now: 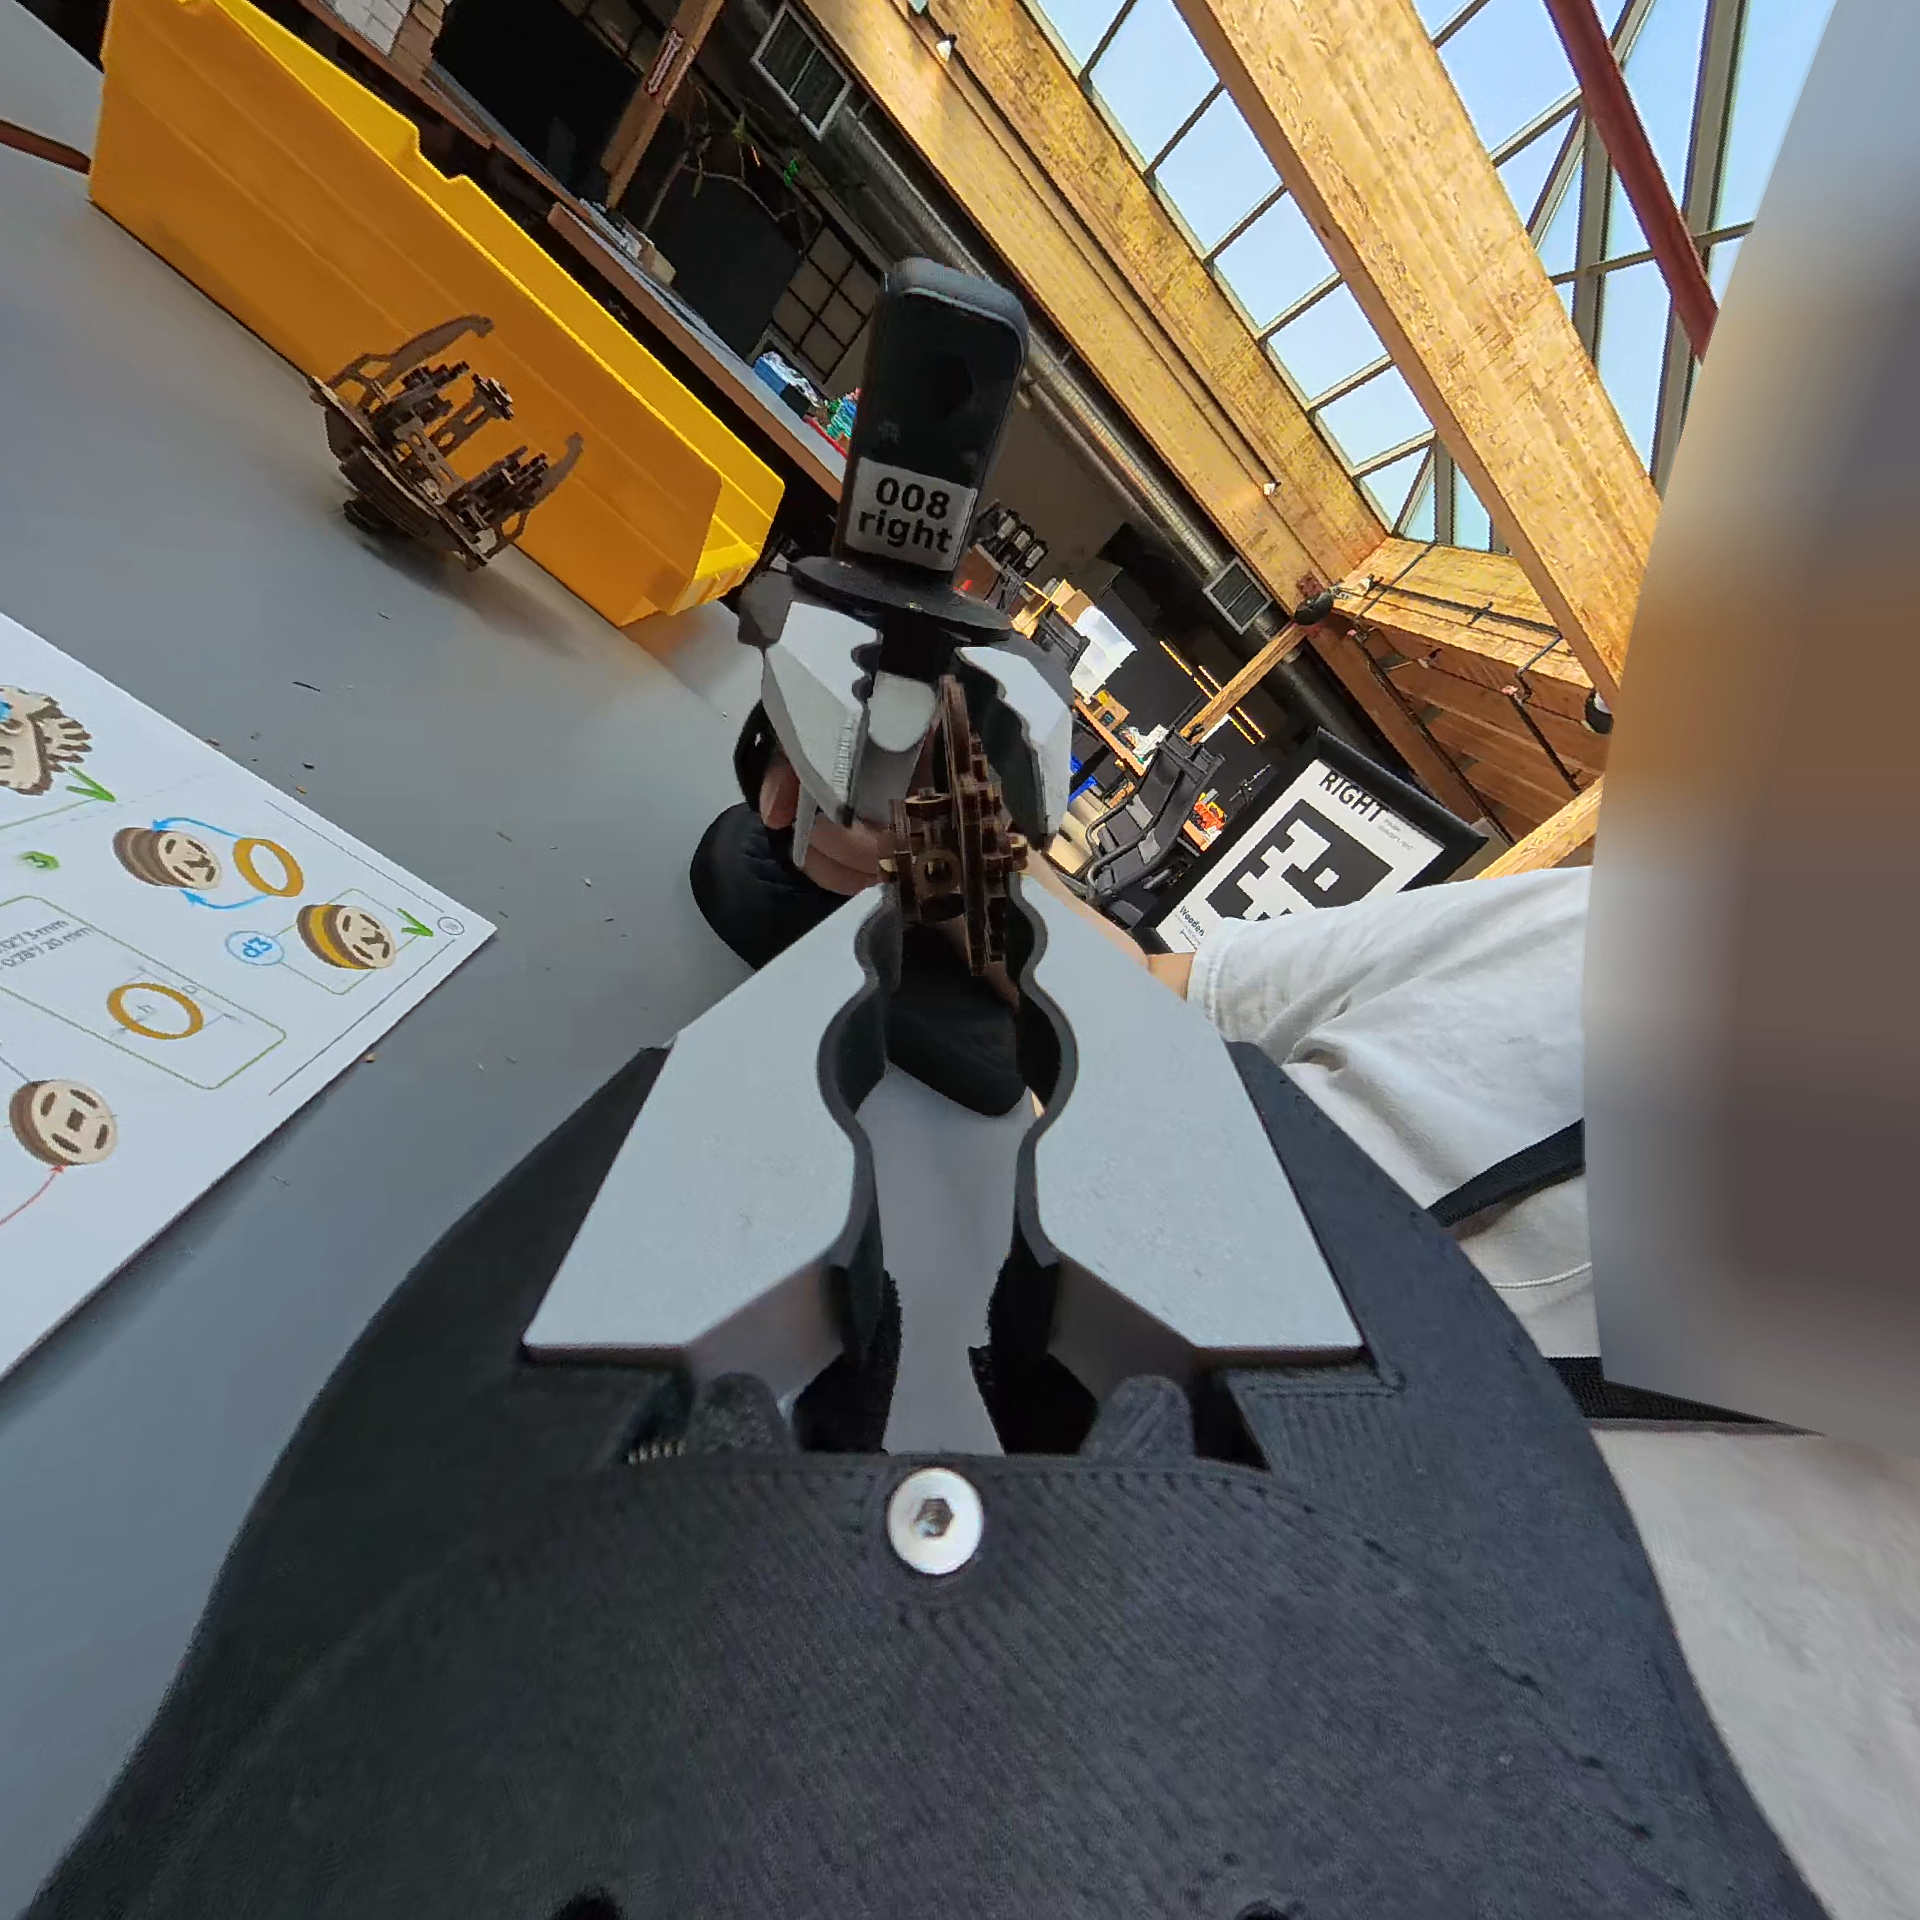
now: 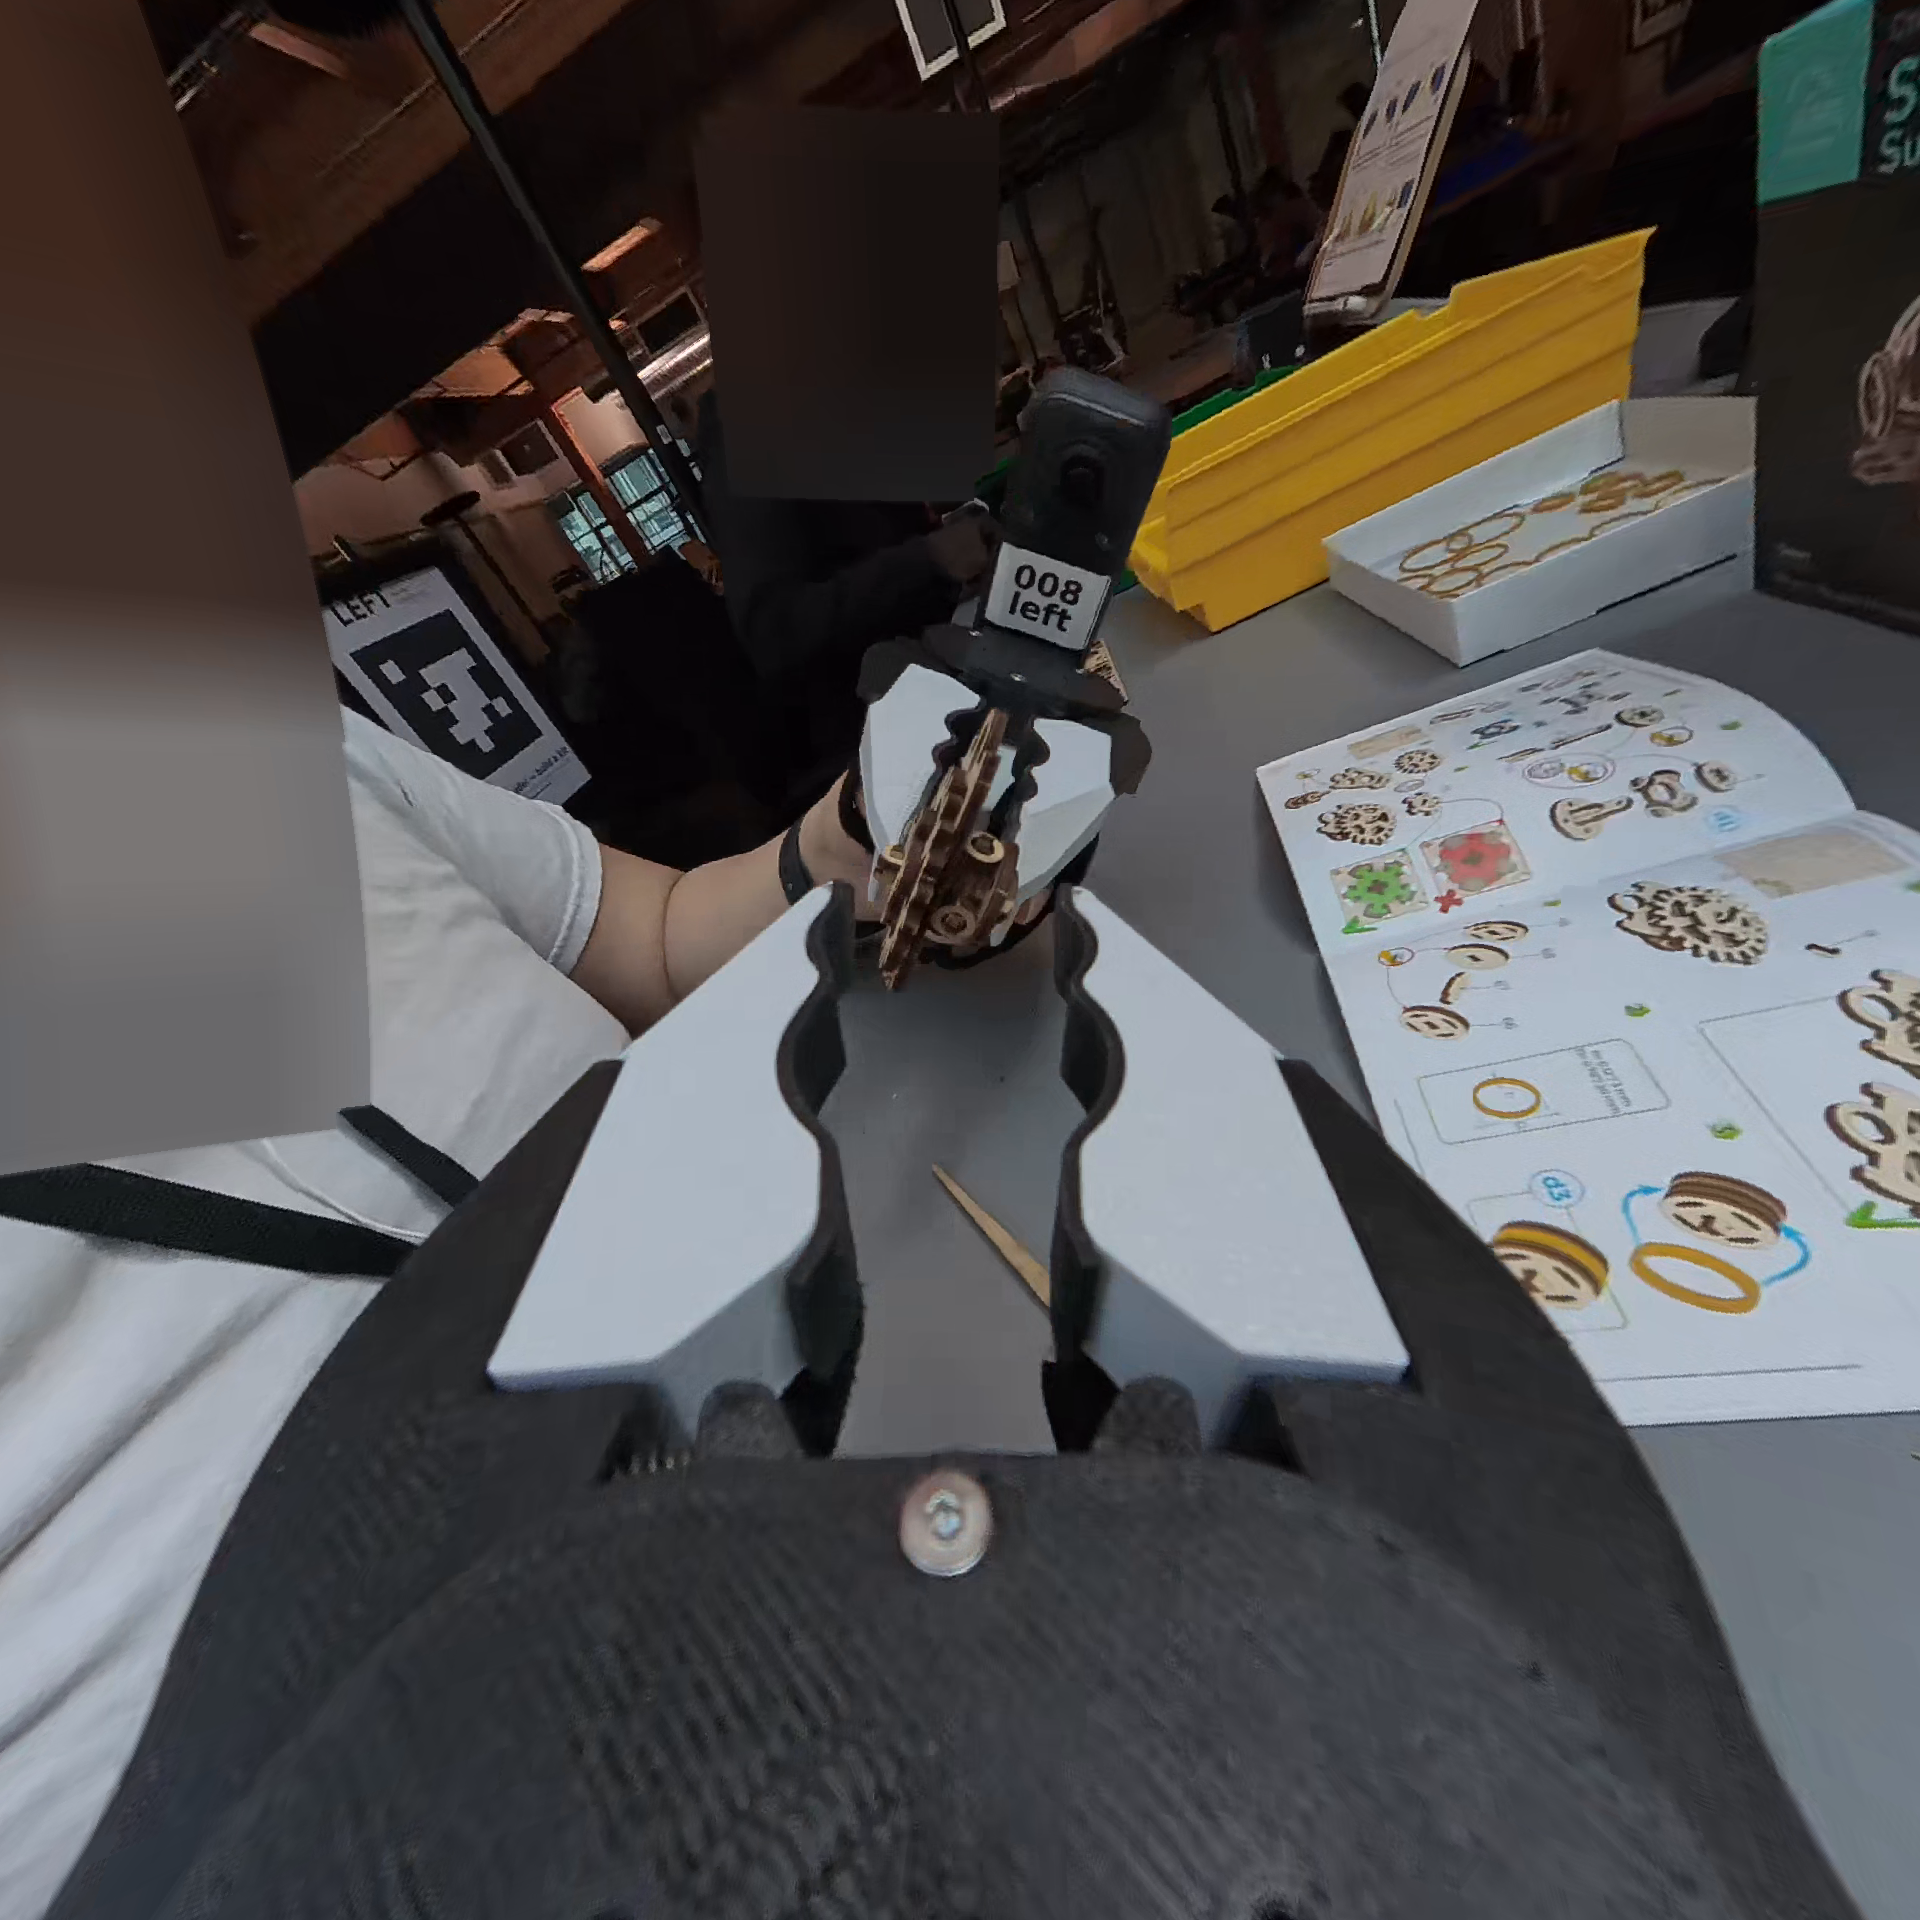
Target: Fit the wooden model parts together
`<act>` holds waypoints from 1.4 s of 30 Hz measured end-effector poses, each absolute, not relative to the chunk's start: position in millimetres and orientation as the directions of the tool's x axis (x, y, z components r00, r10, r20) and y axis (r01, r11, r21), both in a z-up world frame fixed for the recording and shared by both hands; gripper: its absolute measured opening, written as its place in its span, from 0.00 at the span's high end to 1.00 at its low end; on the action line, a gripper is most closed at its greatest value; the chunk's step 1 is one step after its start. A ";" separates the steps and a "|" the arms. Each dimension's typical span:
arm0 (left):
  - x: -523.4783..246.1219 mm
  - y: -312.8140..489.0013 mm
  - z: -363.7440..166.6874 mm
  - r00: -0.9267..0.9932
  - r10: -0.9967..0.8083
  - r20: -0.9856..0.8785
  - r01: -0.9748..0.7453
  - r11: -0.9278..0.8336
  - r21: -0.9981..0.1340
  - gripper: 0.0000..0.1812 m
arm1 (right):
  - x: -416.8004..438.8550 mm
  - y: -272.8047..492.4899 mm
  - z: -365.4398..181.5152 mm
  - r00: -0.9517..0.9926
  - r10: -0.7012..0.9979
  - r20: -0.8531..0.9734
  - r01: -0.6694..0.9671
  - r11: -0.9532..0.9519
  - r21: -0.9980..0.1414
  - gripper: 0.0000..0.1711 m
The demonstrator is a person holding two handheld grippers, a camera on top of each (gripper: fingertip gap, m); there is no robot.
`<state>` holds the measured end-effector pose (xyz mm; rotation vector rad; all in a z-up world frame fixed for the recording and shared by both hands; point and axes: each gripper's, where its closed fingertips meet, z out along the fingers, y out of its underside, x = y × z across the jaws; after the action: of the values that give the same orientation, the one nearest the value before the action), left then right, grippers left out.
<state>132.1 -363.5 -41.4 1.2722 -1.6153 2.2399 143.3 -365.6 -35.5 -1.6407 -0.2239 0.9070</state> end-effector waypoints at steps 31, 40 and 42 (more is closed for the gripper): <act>155.4 -358.4 -34.0 -0.223 -0.805 -0.550 0.040 0.556 -0.830 0.94 | 163.7 -347.5 -43.6 0.690 0.357 -0.630 -0.557 -0.294 -0.777 0.89; 154.4 -359.1 -33.6 -0.212 -0.788 -0.578 0.065 0.579 -0.813 0.97 | 161.6 -348.2 -40.7 0.674 0.366 -0.641 -0.575 -0.283 -0.767 0.89; 155.0 -358.3 -35.6 -0.219 -0.791 -0.571 0.057 0.574 -0.817 0.97 | 162.1 -347.8 -42.8 0.675 0.360 -0.644 -0.575 -0.290 -0.765 0.89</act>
<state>155.0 -358.3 -35.6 1.4098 -3.5984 1.9763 162.1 -347.8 -42.8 -1.6265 0.1787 0.9208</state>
